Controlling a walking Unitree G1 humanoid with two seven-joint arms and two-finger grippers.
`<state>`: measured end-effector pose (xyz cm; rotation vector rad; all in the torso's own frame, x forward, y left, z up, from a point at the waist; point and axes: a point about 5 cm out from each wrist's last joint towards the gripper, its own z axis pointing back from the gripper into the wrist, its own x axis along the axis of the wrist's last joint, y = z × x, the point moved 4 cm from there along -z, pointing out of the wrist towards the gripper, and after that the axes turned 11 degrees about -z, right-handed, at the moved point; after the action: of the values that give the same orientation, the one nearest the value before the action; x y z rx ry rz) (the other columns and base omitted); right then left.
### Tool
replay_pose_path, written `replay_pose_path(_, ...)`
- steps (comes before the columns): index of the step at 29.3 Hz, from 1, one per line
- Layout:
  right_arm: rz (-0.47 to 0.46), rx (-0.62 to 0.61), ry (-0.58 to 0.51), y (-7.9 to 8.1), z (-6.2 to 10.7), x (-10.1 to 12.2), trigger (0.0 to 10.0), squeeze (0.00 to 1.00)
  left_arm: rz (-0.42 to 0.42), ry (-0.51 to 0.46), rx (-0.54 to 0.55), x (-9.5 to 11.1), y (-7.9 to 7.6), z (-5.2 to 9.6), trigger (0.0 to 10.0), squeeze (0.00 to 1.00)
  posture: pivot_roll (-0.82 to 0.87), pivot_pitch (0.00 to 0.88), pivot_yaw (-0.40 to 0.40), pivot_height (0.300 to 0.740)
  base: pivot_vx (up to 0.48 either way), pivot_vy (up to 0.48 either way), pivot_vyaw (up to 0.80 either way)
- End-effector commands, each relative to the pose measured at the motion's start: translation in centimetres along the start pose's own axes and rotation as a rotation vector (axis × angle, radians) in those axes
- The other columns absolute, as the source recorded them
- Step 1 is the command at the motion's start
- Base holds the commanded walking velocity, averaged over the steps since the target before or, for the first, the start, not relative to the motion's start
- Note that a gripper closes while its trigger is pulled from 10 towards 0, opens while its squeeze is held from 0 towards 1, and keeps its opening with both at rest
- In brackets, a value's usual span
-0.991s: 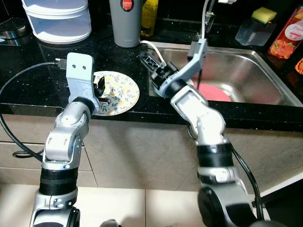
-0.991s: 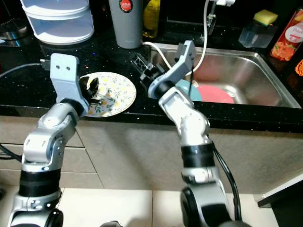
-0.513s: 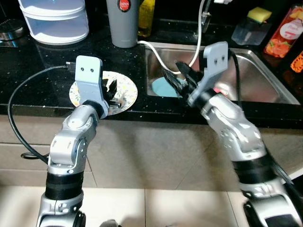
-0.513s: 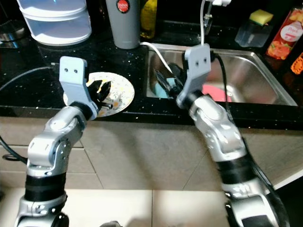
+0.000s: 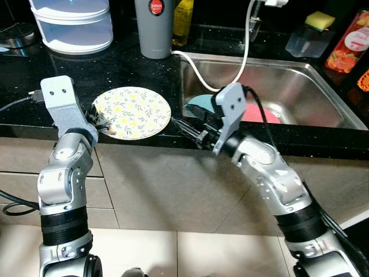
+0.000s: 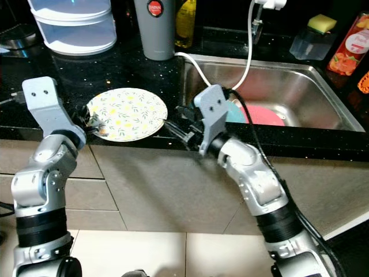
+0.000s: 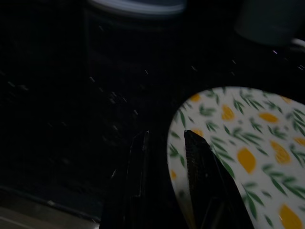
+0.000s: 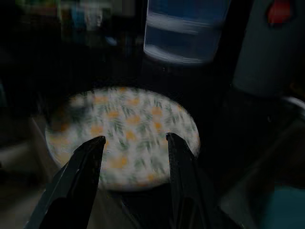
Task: Kitchen organization
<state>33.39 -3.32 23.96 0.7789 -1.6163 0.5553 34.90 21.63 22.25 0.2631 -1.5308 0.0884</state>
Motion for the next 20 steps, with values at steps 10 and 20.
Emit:
replay_pose_path(10,-0.056,-0.047,0.026,1.9,-2.8,-2.0,10.0,0.00,0.288,-0.033,0.055,0.7,1.4,0.6,10.0,0.00,0.15,0.032,-0.078,0.740,0.000,0.000,0.00)
replay_pose_path(20,-0.066,-0.094,0.001,0.4,-2.5,-1.4,10.0,0.00,0.541,0.080,-0.041,-0.9,-0.6,0.4,10.0,1.00,0.14,0.031,-0.075,0.740,0.000,0.000,0.00)
